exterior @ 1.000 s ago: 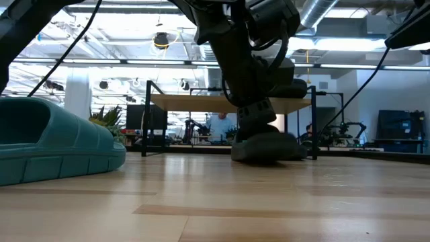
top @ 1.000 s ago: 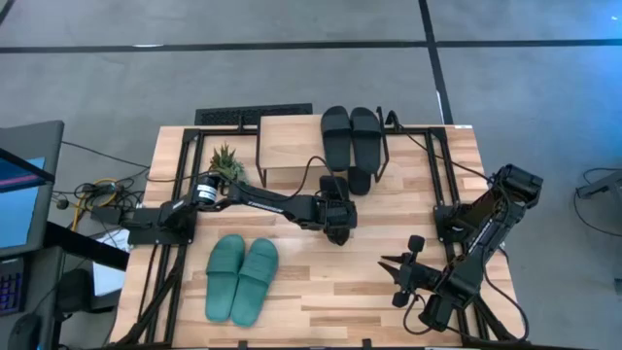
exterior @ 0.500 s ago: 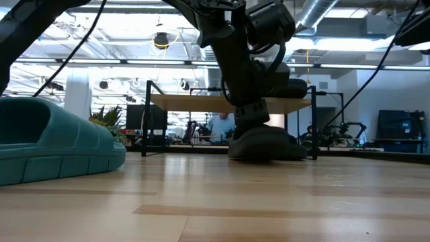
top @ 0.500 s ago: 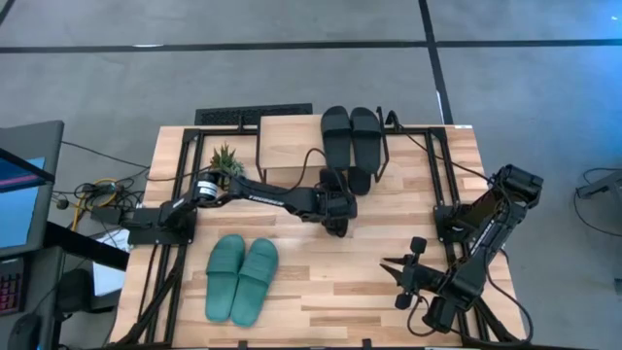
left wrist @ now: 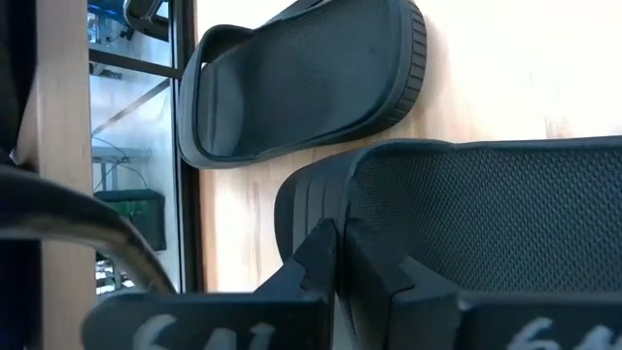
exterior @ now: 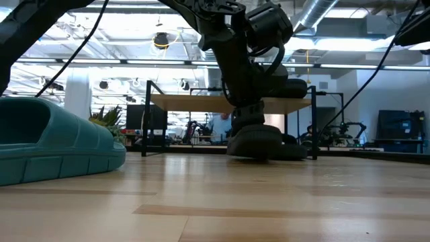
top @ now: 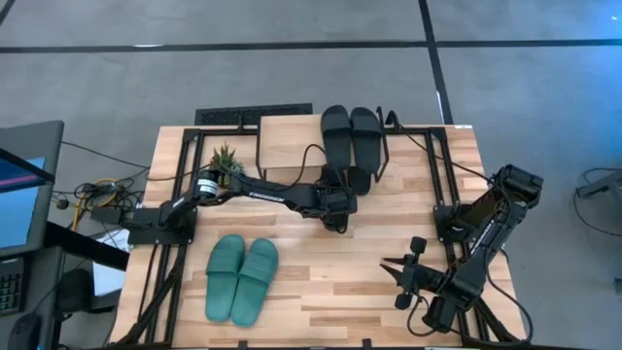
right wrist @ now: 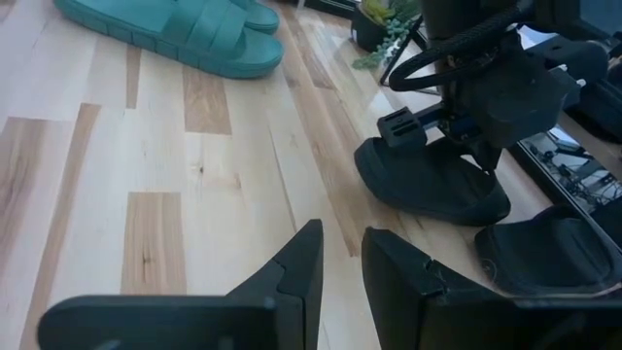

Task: Pick and place slides into the shelf
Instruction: Put the black slipper under the shelf

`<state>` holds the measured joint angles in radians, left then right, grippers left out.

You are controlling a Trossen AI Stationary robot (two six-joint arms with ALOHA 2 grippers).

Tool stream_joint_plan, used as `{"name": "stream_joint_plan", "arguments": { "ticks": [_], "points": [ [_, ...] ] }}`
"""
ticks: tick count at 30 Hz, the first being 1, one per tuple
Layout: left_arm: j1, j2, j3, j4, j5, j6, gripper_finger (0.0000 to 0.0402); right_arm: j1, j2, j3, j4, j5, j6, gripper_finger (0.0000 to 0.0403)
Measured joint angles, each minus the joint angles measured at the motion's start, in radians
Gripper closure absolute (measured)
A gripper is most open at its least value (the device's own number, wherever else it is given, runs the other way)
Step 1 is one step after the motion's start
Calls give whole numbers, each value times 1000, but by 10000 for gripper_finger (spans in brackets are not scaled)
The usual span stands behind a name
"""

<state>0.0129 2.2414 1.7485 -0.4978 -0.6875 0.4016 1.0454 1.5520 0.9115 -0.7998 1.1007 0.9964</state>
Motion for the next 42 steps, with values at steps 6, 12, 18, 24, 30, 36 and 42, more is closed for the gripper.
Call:
{"name": "stream_joint_plan", "arguments": {
  "ticks": [6, 12, 18, 24, 30, 36, 42],
  "points": [
    [7, 0, 0, 22, 9, 13, 401, 0, 0, 0, 0, 0, 0, 337],
    [7, 0, 0, 25, 10, 26, 400, 0, 0, 0, 0, 0, 1, 337],
    [7, 0, 0, 25, 2, 25, 374, 0, 0, 0, 0, 0, 0, 337],
    [6, 0, 0, 25, -10, 25, 349, 0, 0, 0, 0, 0, 0, 337],
    [6, -1, 0, 26, -28, 25, 335, 0, 0, 0, 0, 0, 0, 337],
    [2, -1, 0, 25, -36, 25, 333, 0, 0, 0, 0, -1, 0, 337],
    [-18, -1, 0, 21, -36, 25, 333, 0, 0, 0, 0, -1, 0, 337]
  ]
}}
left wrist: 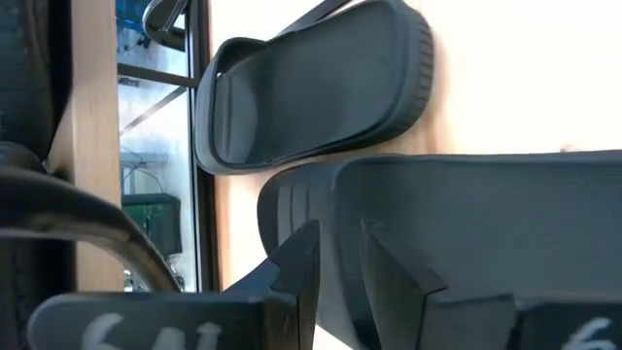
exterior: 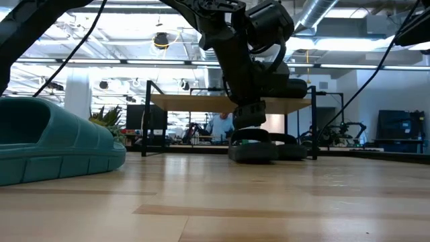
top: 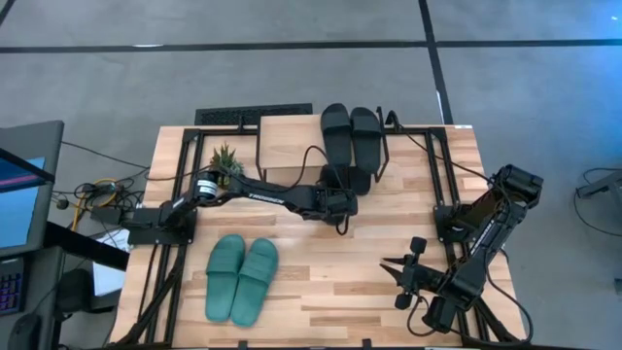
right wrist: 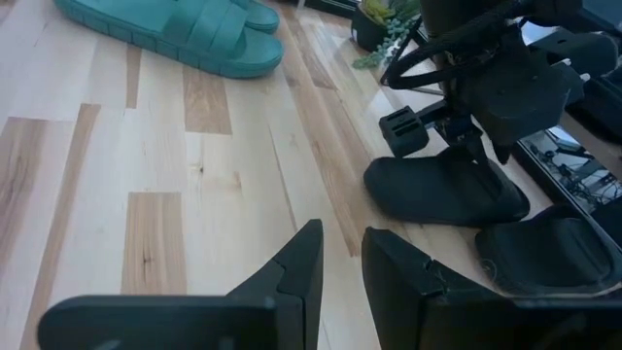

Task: Pick and place slides into the shelf
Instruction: Put the black slipper under the shelf

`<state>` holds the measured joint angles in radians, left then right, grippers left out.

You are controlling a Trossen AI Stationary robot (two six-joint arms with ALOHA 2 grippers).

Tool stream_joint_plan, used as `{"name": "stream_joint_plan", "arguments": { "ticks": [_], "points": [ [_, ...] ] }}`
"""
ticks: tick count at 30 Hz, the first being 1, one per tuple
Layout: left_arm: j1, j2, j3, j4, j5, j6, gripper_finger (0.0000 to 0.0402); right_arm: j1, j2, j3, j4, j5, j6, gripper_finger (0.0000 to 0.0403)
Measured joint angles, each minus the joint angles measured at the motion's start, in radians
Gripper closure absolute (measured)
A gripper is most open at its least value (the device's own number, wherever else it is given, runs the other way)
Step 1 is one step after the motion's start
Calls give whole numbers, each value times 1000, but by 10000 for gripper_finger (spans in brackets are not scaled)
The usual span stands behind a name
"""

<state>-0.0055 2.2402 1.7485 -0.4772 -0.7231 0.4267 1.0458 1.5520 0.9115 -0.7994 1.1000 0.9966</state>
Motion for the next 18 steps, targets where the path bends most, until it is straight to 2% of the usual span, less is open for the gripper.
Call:
{"name": "stream_joint_plan", "arguments": {
  "ticks": [12, 18],
  "points": [
    [-87, 0, 19, -81, -10, -31, 333, 0, 0, 0, 0, -3, 10, 337],
    [-126, 0, 66, -184, 117, -132, 333, 0, 0, 0, -1, -3, 10, 337]
  ]
}}
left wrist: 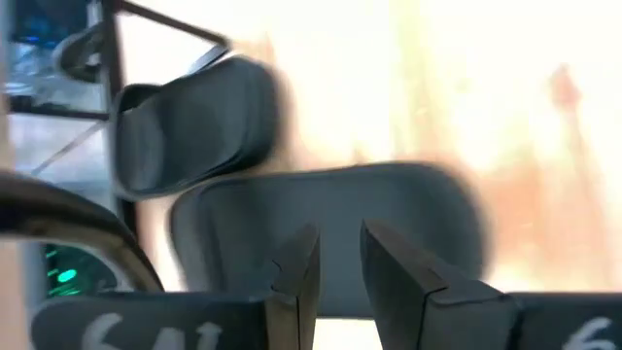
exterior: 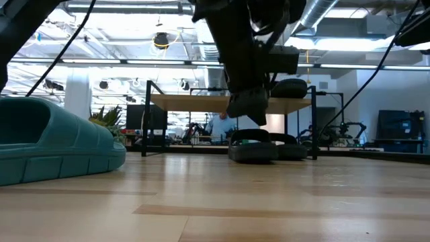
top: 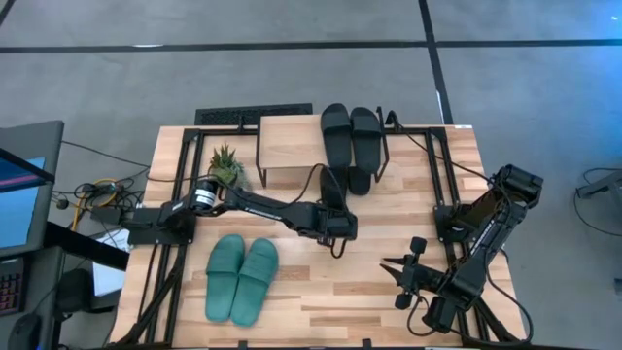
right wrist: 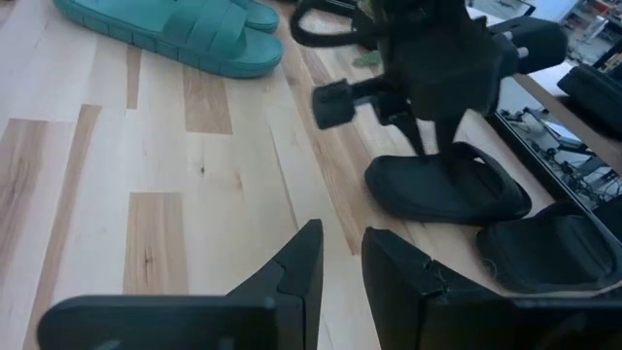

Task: Pick and place slides into the shelf
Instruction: Put the black slipper under the shelf

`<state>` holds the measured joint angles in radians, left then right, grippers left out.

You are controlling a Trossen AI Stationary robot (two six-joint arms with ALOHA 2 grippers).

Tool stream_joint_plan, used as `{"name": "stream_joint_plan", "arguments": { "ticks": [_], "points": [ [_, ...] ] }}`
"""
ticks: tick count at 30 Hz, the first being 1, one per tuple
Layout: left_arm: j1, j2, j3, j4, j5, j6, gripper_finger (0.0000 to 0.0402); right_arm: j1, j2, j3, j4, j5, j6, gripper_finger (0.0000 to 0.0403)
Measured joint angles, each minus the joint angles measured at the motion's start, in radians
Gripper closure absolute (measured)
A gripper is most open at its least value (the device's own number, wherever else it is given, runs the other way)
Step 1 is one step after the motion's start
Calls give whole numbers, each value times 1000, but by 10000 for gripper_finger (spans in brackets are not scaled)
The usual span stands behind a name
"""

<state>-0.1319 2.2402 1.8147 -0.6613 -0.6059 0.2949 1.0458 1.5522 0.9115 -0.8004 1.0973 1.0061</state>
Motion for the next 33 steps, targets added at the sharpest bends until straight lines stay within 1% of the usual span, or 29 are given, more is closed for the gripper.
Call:
{"name": "stream_joint_plan", "arguments": {
  "ticks": [5, 11, 15, 18, 23, 27, 33],
  "points": [
    [-22, 0, 20, -20, 62, -19, 341, 0, 0, 0, 0, 0, 0, 337],
    [-25, 0, 25, -56, 146, -59, 393, 1, 0, 0, 0, -3, 0, 337],
    [-22, -1, 25, -101, 233, -92, 396, 1, 0, 0, -1, -3, 0, 337],
    [-19, -1, 25, -119, 280, -101, 399, 1, 0, 0, -1, -3, 0, 337],
    [-15, -1, 25, -116, 289, -99, 401, 1, 0, 0, -7, -3, 16, 337],
    [-3, 0, 25, -115, 320, -98, 401, 1, 0, 0, -7, -4, 17, 337],
    [4, 4, 25, -109, 323, -90, 401, 1, 0, 0, -7, -4, 17, 337]
  ]
}}
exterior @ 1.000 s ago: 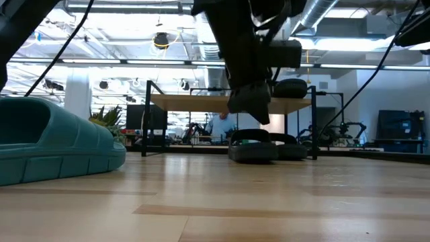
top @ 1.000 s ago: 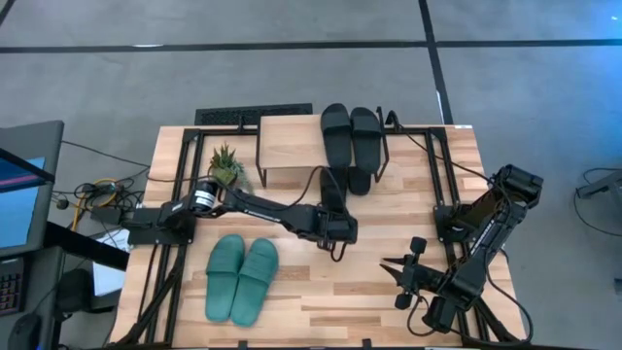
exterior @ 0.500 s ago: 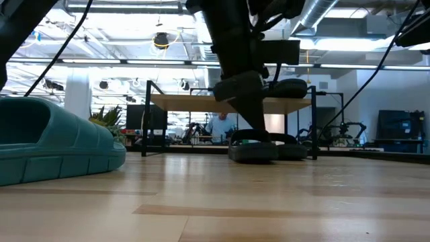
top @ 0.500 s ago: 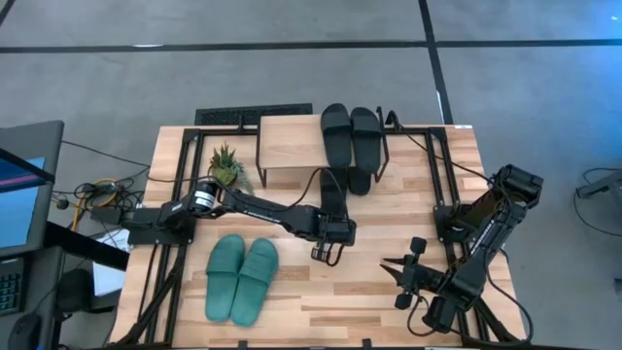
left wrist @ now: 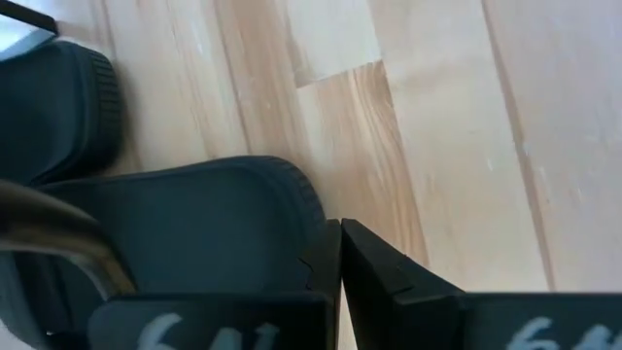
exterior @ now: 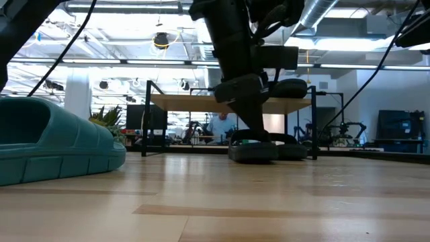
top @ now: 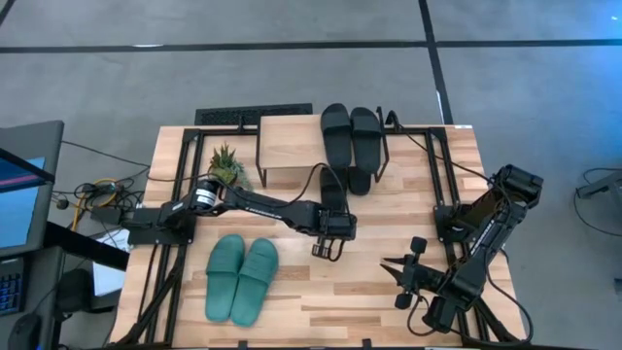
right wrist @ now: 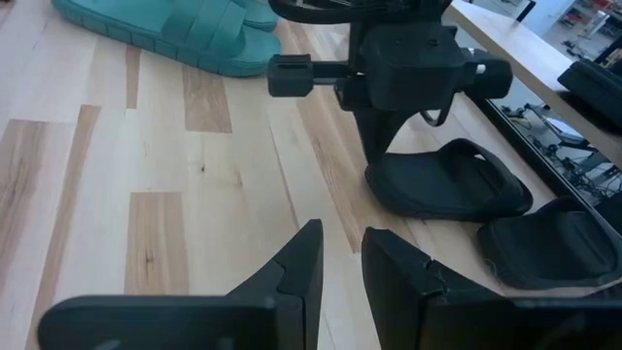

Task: Pick and place slides into the shelf
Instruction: Put the black slipper under the shelf

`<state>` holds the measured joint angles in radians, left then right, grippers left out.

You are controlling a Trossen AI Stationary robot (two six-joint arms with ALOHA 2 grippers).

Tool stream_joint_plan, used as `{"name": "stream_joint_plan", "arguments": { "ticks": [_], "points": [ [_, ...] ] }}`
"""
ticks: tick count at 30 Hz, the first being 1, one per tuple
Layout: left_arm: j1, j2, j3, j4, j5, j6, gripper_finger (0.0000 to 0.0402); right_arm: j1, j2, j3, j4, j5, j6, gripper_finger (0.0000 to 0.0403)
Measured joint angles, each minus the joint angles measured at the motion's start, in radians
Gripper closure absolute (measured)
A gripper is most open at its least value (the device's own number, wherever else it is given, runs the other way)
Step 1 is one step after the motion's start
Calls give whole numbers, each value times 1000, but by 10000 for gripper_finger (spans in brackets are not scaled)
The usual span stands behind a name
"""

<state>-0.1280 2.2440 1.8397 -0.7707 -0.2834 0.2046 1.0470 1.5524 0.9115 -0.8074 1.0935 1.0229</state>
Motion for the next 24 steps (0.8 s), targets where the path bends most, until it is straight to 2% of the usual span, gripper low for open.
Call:
{"name": "stream_joint_plan", "arguments": {
  "ticks": [24],
  "points": [
    [17, 26, -17, 28, 40, 27, 401, 0, 0, 0, 1, -5, 0, 337]
  ]
}}
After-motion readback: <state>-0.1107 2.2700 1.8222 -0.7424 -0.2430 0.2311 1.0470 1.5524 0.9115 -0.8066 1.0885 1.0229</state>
